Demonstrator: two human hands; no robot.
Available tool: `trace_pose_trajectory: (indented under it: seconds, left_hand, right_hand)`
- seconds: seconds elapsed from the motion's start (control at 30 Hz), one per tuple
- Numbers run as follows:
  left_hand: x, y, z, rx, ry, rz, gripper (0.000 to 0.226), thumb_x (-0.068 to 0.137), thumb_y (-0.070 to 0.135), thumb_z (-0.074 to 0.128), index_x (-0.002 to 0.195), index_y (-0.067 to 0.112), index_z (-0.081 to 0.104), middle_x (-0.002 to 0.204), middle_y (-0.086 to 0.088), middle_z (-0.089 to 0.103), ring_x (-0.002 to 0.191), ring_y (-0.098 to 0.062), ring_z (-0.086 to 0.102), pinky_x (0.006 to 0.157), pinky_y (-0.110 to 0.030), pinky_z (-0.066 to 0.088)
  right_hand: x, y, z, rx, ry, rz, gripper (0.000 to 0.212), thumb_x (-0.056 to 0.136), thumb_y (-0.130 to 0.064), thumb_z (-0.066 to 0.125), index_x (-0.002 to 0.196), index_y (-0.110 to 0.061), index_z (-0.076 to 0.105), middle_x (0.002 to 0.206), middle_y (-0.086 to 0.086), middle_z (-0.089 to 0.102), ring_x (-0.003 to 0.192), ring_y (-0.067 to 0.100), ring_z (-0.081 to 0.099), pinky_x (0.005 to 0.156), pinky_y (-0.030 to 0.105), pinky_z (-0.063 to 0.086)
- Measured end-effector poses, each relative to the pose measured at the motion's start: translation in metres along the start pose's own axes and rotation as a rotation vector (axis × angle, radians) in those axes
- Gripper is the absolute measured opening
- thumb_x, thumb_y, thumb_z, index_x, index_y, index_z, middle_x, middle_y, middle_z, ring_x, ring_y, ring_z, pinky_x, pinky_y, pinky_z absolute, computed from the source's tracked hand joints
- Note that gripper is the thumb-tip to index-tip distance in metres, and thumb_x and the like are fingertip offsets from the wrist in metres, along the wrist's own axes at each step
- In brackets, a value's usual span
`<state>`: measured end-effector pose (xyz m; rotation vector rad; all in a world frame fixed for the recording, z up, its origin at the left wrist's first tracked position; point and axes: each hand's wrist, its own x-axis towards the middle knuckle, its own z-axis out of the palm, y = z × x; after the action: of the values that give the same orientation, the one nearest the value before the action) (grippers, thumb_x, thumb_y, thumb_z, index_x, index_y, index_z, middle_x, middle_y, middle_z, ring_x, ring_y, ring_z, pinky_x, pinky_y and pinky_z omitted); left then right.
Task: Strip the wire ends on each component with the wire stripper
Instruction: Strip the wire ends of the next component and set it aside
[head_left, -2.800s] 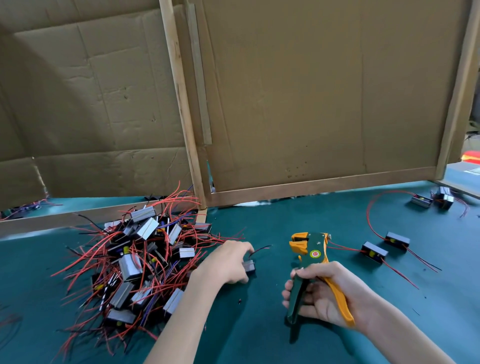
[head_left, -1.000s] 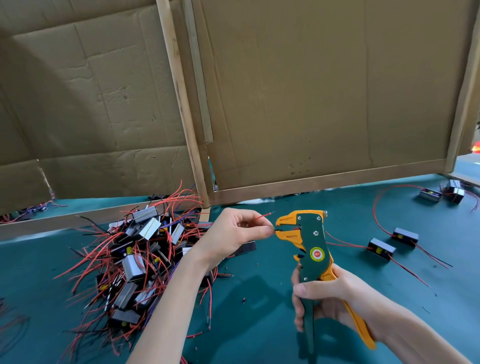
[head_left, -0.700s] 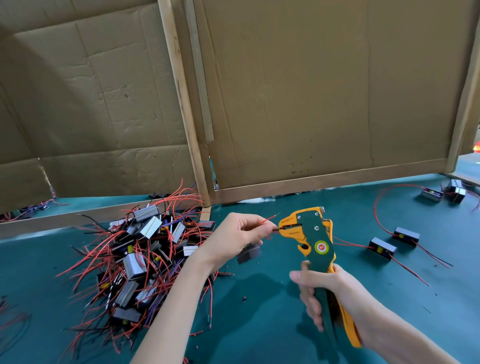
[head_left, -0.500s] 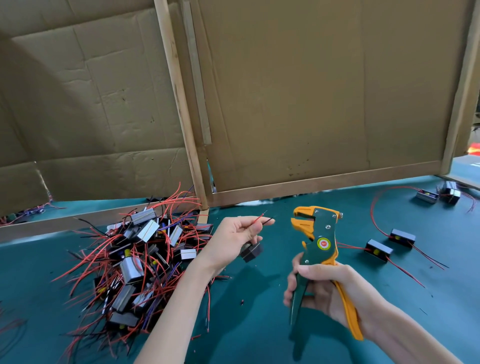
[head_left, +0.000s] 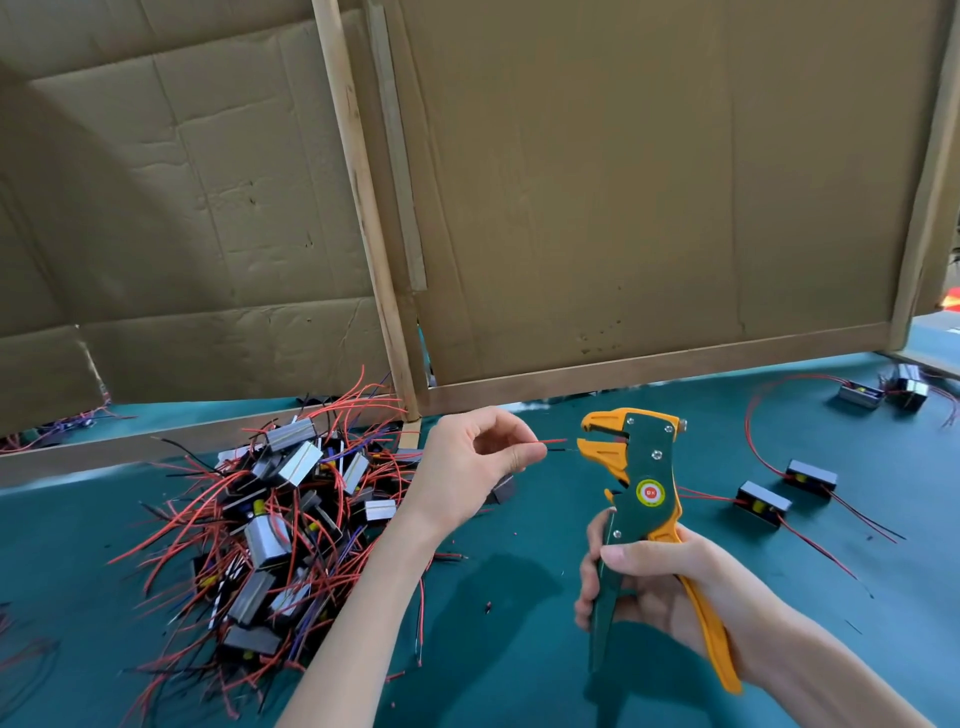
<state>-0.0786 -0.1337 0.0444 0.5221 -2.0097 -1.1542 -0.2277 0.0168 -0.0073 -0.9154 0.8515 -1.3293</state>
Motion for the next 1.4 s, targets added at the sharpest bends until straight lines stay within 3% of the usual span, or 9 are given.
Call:
trace_pose_trajectory:
  seconds: [0.13,0.33,0.57,0.77,0.97,1.2,1.4]
  left_hand:
    - [0.000,0.004,0.002,0.060,0.023,0.010,0.015,0.084,0.015,0.072,0.076,0.024,0.064,0.068,0.012,0.063,0.065,-0.009,0.056,0.065,-0.020,0.045]
    - [-0.003,0.010,0.004,0.054,-0.094,-0.021,0.012,0.096,0.020,0.057,0.085,0.023,0.053,0.071,0.005,0.069,0.057,-0.009,0.044,0.057,-0.019,0.037]
    - [-0.004,0.017,0.003,-0.102,-0.076,0.008,0.010,0.087,0.010,0.067,0.081,0.019,0.068,0.071,0.011,0.065,0.068,-0.004,0.054,0.064,-0.012,0.043]
    - [-0.005,0.021,0.001,-0.052,-0.123,-0.013,0.013,0.088,0.010,0.067,0.082,0.021,0.073,0.081,-0.002,0.070,0.077,-0.008,0.059,0.071,-0.015,0.046]
    - [-0.005,0.025,-0.001,-0.006,-0.202,-0.020,0.014,0.089,0.010,0.066,0.080,0.018,0.070,0.065,0.016,0.064,0.058,0.005,0.051,0.057,-0.006,0.037]
    - [-0.006,0.028,-0.006,0.026,-0.245,-0.012,0.013,0.089,0.007,0.065,0.082,0.016,0.070,0.065,0.018,0.064,0.059,0.007,0.053,0.060,-0.005,0.038]
    - [-0.007,0.027,-0.011,0.050,-0.296,-0.018,0.012,0.090,0.006,0.064,0.084,0.015,0.070,0.056,0.020,0.059,0.051,0.005,0.047,0.054,-0.005,0.035]
  right_hand:
    - [0.000,-0.001,-0.001,-0.010,-0.036,-0.002,0.029,0.071,-0.015,0.082,0.088,-0.003,0.062,0.082,0.027,0.060,0.078,0.043,0.062,0.078,0.052,0.052]
    - [0.001,0.000,0.001,-0.019,-0.046,0.026,0.030,0.069,-0.015,0.084,0.086,-0.002,0.063,0.081,0.027,0.061,0.077,0.042,0.062,0.077,0.051,0.053]
    - [0.000,-0.001,0.001,-0.022,-0.043,0.015,0.029,0.070,-0.015,0.083,0.086,-0.003,0.063,0.082,0.028,0.061,0.078,0.043,0.062,0.077,0.052,0.052]
    - [0.001,0.001,0.000,-0.045,-0.058,0.016,0.027,0.071,-0.015,0.083,0.087,-0.002,0.064,0.082,0.028,0.061,0.078,0.043,0.062,0.077,0.052,0.052]
    - [0.001,0.003,-0.003,-0.084,-0.061,0.007,0.028,0.072,-0.017,0.084,0.088,-0.003,0.065,0.081,0.028,0.063,0.078,0.042,0.063,0.077,0.051,0.052]
    - [0.000,0.004,-0.004,-0.150,-0.052,0.019,0.026,0.076,-0.018,0.081,0.089,-0.004,0.063,0.082,0.028,0.063,0.079,0.042,0.064,0.080,0.051,0.052]
    - [-0.006,0.003,0.002,-0.219,0.038,0.044,0.032,0.063,-0.029,0.090,0.078,-0.014,0.065,0.066,0.024,0.059,0.060,0.035,0.061,0.066,0.044,0.053]
